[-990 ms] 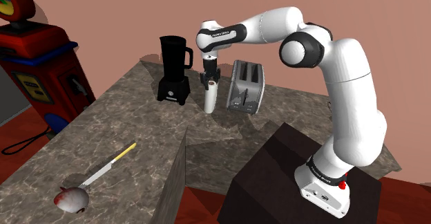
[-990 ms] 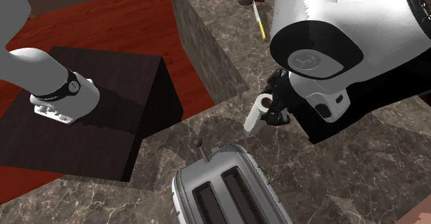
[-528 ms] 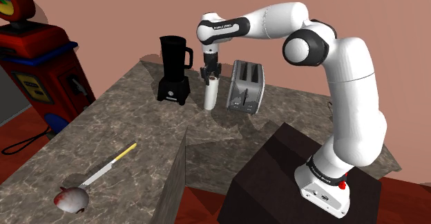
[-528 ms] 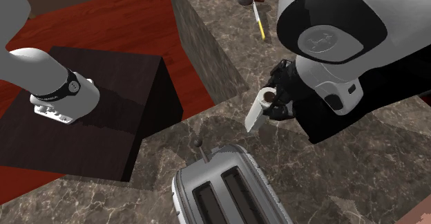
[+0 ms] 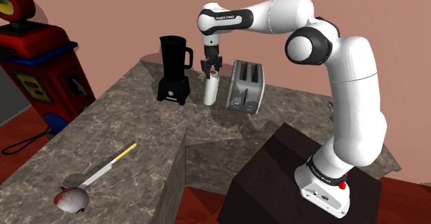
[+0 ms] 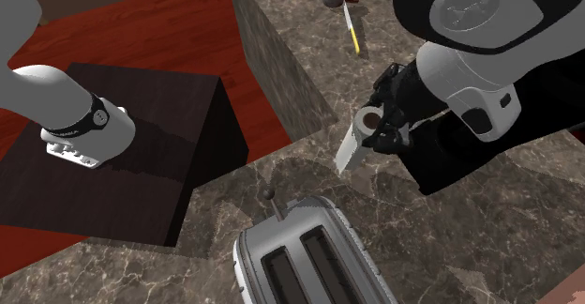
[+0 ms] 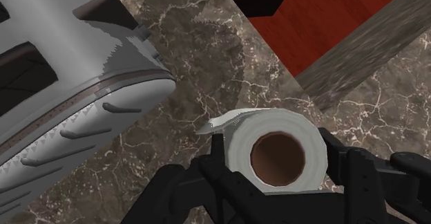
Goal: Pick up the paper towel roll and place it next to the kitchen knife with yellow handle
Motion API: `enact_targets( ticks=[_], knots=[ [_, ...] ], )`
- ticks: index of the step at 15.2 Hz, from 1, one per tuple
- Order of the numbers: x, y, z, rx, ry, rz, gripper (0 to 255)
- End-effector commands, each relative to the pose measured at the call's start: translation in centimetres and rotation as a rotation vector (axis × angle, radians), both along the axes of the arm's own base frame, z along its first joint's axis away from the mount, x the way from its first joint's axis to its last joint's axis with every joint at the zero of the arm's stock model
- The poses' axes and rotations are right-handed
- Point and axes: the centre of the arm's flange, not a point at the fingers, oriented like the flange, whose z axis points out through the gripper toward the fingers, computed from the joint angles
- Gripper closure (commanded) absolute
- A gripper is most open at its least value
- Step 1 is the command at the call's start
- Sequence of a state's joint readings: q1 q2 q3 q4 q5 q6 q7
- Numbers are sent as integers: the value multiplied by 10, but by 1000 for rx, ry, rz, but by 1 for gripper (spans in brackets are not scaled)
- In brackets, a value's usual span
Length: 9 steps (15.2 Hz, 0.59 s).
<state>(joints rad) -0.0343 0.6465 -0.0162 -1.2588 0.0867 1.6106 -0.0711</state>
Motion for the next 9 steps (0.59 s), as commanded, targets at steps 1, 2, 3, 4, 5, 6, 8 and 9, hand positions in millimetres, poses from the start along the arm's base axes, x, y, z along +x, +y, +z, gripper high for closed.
enact_targets(
  ticks=[1,2,3,4,5,6,8,9],
  knots=[
    [1,0,11,0,0,0,255],
    [1,0,16,0,0,0,255],
    [1,0,22,0,0,0,255],
    [0,0,27,0,0,0,255],
    [1,0,32,0,0,0,255],
    [1,0,37,0,0,0,255],
    [1,0,44,0,0,0,255],
    [-4,12,44,0,0,0,255]
  ],
)
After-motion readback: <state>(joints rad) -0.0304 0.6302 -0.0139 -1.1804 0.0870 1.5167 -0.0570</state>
